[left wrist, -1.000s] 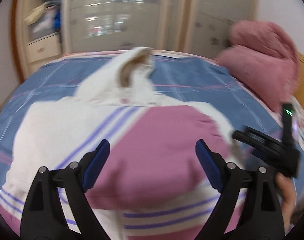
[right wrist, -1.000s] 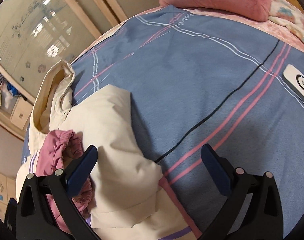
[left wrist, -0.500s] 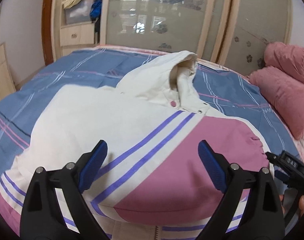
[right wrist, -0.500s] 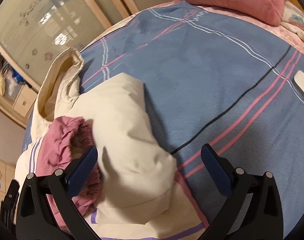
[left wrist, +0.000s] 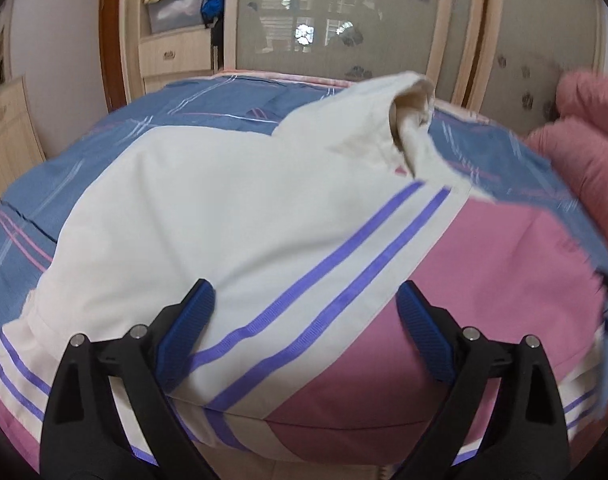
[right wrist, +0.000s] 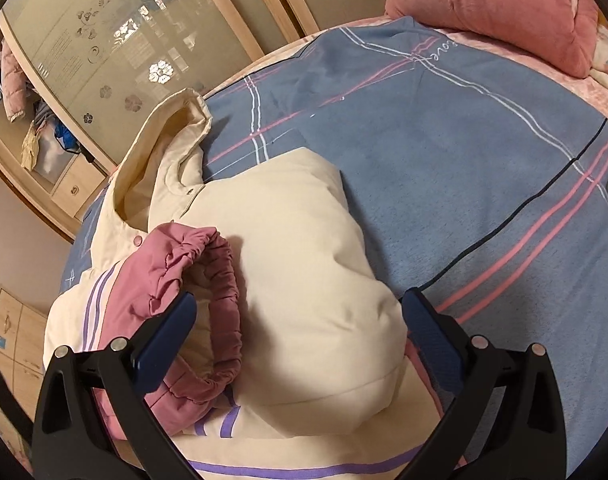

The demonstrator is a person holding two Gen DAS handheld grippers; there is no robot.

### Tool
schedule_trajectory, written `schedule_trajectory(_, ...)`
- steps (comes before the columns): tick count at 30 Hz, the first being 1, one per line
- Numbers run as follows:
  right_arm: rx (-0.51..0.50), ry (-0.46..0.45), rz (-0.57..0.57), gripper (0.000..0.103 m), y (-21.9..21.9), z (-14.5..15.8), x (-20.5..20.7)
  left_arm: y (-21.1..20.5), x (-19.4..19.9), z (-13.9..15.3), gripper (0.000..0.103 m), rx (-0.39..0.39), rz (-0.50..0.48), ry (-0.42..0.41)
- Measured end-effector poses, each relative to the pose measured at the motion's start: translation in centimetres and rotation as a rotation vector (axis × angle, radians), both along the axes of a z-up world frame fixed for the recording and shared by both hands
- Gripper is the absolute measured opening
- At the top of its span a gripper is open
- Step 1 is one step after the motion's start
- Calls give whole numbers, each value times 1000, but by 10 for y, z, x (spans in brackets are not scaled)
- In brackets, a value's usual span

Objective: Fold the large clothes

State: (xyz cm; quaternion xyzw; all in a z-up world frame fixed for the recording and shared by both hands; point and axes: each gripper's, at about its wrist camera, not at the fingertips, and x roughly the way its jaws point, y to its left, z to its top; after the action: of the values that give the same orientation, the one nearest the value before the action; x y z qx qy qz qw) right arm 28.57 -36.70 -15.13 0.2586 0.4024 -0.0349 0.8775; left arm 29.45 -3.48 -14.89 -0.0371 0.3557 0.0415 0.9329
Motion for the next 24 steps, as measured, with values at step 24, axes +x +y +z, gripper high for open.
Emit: schedule_trajectory(24,-97,-128,165,102,46,33,-11,16,-10,-19,100,-129,-24,-56)
